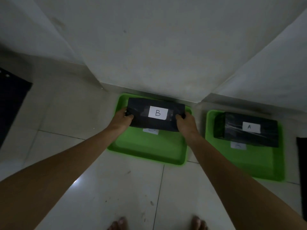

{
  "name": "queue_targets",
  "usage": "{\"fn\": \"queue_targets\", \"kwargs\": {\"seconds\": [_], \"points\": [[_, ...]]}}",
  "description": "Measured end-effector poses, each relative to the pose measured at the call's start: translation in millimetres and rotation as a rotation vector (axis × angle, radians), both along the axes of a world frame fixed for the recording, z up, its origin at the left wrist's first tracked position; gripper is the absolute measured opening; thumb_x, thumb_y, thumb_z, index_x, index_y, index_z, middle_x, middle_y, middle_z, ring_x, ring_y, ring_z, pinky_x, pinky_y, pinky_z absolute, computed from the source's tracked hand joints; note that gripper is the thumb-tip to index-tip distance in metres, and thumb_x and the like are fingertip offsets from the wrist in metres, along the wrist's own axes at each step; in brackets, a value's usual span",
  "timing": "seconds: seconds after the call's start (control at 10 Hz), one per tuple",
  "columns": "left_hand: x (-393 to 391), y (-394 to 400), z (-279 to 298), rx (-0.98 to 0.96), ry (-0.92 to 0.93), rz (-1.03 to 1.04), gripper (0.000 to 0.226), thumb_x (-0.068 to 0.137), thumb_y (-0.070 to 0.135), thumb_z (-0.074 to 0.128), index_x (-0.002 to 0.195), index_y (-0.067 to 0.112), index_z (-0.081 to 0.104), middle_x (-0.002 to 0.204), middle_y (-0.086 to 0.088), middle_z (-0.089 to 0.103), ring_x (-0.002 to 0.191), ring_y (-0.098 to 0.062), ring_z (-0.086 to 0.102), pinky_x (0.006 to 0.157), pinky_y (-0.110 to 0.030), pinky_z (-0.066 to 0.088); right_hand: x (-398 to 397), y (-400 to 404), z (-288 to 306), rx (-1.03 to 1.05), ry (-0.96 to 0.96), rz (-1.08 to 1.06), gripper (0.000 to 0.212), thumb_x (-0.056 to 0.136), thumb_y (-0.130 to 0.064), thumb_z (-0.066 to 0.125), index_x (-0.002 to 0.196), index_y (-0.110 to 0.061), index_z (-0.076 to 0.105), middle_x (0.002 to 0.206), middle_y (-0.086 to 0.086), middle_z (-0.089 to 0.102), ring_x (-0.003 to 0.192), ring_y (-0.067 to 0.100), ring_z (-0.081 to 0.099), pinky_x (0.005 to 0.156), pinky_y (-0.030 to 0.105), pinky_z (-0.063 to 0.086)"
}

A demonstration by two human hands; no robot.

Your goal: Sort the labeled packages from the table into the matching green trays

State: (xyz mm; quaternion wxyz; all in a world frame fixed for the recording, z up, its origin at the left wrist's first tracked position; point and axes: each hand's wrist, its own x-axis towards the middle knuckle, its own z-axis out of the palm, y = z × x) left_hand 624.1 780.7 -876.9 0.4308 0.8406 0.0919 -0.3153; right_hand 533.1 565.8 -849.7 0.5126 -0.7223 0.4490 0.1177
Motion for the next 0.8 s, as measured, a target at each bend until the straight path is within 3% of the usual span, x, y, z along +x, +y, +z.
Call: {"fn": "queue_targets", "kwargs": {"seconds": [0.2,0.3,0.4,0.5,0.6,0.7,0.8], "points": [[12.5,-4.8,-1.9,0.006,-0.023,0.016,0.038,0.093,0.009,0.052,0.130,0.016,0.056,0.110,-0.001,0.057,0.100,-0.022,0.055,0.087,-0.029,0.041,13.3,-1.6,-6.2,0.047,0.033,0.021,0.039,0.100,-0.019,0.049,0.137,-0.009,0.047,0.129,0.015,0.059,0.110,0.028,0.059,0.091,0.036,0.048],[22.9,-4.4,-1.4,0.004,-0.028,-0.013,0.038,0.093,0.011,0.050,0.130,0.015,0.056,0.112,-0.002,0.058,0.100,-0.022,0.055,0.087,-0.029,0.041,17.3,-0.8,-10.4,0.052,0.040,0.012,0.037,0.099,-0.018,0.050,0.135,-0.008,0.049,0.127,0.015,0.060,0.108,0.028,0.059,0.091,0.036,0.048],[27.2,-4.3,-4.5,0.002,0.037,-0.038,0.040,0.092,0.013,0.051,0.133,0.015,0.053,0.114,-0.003,0.057,0.099,-0.025,0.057,0.094,-0.038,0.049,16.9,0.2,-14.9,0.062,0.057,-0.004,0.038,0.099,-0.018,0.051,0.136,-0.008,0.048,0.127,0.015,0.059,0.102,0.025,0.057,0.085,0.033,0.045],[21.0,-2.1,-9.2,-0.023,0.060,-0.076,0.049,0.091,0.010,0.054,0.139,0.017,0.046,0.116,-0.001,0.056,0.100,-0.022,0.056,0.087,-0.031,0.043,12.9,1.4,-21.7,0.055,0.050,-0.004,0.042,0.098,-0.016,0.053,0.138,-0.009,0.045,0.129,0.014,0.059,0.108,0.027,0.057,0.084,0.030,0.042],[12.3,0.1,-9.2,-0.011,0.018,-0.102,0.059,0.091,0.012,0.059,0.146,0.016,0.037,0.125,0.000,0.054,0.121,-0.026,0.054,0.092,-0.027,0.036,9.2,3.0,-18.8,0.000,0.034,0.033,0.044,0.096,-0.014,0.056,0.138,-0.008,0.045,0.132,0.015,0.058,0.117,0.031,0.057,0.088,0.030,0.043],[3.1,4.3,1.5,0.152,-0.144,-0.186,0.068,0.092,0.023,0.061,0.151,0.016,0.027,0.143,-0.011,0.049,0.128,-0.033,0.049,0.104,-0.037,0.039,4.5,6.3,-9.5,-0.175,0.006,0.135,0.044,0.093,-0.013,0.058,0.135,-0.007,0.047,0.131,0.015,0.057,0.117,0.032,0.057,0.091,0.030,0.046],[-0.1,6.6,28.2,0.343,-0.350,-0.438,0.061,0.091,0.029,0.060,0.145,0.014,0.035,0.131,-0.018,0.054,0.119,-0.036,0.053,0.096,-0.050,0.047,2.7,8.6,7.6,-0.304,0.009,0.230,0.044,0.093,-0.019,0.058,0.135,-0.009,0.050,0.130,0.014,0.057,0.116,0.031,0.057,0.094,0.040,0.050]]}}
